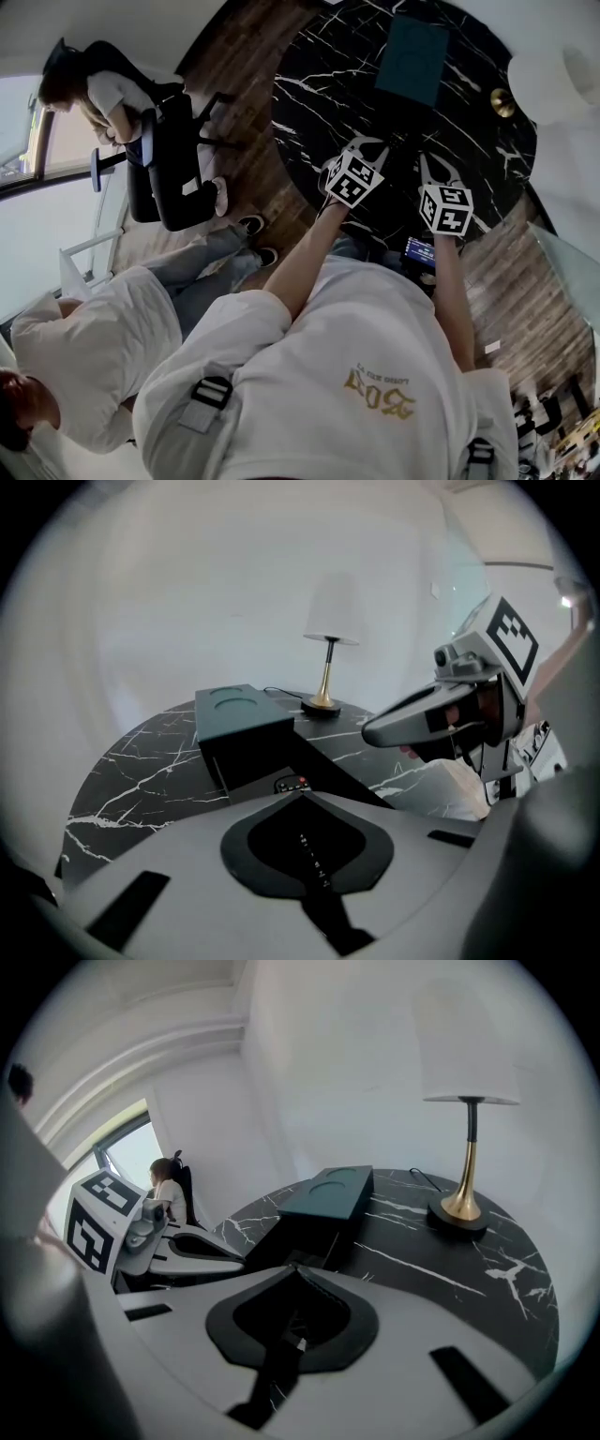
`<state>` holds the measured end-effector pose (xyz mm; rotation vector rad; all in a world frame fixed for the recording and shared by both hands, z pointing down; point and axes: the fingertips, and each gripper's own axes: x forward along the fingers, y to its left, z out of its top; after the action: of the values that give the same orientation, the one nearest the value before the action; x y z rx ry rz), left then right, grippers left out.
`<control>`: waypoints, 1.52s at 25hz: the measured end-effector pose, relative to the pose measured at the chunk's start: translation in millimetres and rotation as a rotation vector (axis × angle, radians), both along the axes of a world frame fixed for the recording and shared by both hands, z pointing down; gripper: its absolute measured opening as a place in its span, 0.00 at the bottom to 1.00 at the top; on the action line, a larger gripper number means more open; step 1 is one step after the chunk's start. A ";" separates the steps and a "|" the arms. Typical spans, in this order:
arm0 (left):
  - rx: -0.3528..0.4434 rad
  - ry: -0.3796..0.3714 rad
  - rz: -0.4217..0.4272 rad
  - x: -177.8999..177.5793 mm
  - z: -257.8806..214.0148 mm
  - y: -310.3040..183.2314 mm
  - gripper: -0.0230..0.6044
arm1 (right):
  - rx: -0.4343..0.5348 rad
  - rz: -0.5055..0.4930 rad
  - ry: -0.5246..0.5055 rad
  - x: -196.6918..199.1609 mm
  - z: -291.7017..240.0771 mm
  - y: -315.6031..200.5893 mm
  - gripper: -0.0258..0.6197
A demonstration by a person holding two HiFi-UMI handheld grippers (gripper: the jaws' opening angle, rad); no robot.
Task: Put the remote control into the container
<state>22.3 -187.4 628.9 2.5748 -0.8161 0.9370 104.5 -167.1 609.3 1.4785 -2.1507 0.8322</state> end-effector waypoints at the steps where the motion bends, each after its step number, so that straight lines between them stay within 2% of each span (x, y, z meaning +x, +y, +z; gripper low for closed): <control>1: 0.003 0.027 -0.020 -1.0 -4.9 -3.1 0.05 | 0.007 0.000 0.001 0.2 -2.1 -0.2 0.06; 5: 0.024 0.203 -0.065 0.4 -41.1 -7.7 0.05 | 0.082 0.038 0.009 7.6 -20.8 -1.3 0.06; 7: 0.078 0.271 -0.079 -1.2 -67.8 -9.0 0.05 | 0.136 0.069 0.012 14.1 -35.6 -3.2 0.06; 10: 0.203 0.272 -0.144 -16.3 -99.5 -16.6 0.04 | 0.213 0.099 0.020 21.4 -57.8 -7.9 0.06; 14: 0.277 0.307 -0.209 -33.0 -133.9 -18.9 0.04 | 0.292 0.116 0.031 25.6 -87.2 -10.2 0.06; 18: 0.394 0.348 -0.269 -47.7 -176.5 -19.2 0.04 | 0.365 0.116 0.032 25.3 -120.0 -11.4 0.06; 29: 0.513 0.448 -0.296 -56.2 -249.8 -10.4 0.05 | 0.550 0.152 -0.011 35.3 -205.5 -2.6 0.06; 38: 0.547 0.424 -0.273 -50.7 -263.6 -4.6 0.05 | 0.584 0.139 -0.018 31.6 -224.5 0.1 0.06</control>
<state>-28.4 -192.1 365.4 2.8301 -1.3860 0.0728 136.1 -167.0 384.7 1.9105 -2.4517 0.2530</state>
